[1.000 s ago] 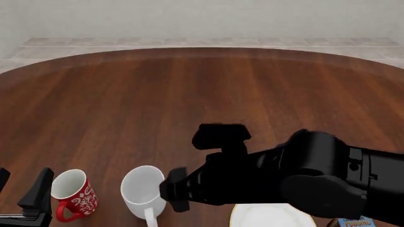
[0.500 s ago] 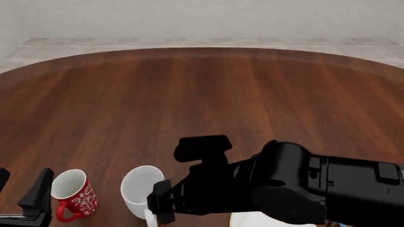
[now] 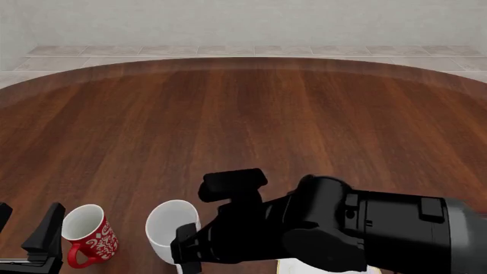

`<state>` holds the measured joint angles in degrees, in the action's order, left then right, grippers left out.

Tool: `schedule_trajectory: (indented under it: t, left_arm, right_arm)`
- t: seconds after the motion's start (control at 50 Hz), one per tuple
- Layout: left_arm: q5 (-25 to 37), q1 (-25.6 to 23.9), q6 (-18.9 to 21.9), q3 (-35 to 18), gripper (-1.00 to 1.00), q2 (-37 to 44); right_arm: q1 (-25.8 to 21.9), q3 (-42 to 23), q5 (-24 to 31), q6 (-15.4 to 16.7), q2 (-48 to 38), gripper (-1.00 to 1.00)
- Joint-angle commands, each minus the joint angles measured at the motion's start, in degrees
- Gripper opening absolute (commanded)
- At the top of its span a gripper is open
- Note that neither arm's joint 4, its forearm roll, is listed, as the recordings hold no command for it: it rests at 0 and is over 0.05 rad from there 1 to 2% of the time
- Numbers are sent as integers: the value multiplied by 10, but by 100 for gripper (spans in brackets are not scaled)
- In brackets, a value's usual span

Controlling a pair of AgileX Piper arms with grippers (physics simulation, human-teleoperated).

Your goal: Put the white mug on the plate.

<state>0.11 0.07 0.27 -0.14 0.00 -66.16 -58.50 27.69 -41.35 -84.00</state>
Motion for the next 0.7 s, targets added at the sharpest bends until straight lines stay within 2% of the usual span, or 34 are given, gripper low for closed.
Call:
schedule_trajectory:
  t: [0.02,0.16,0.7]
  left_arm:
    - [-1,-1,0,-1,100,1]
    - [-1,-1,0,-1,100,1]
    - [-1,-1,0,-1,100,1]
  right_arm:
    - [-2,-6,-8,-2,-14,100]
    - [8,-20,-10,5,-24,100]
    - [8,-1,-52,-11,-63,100]
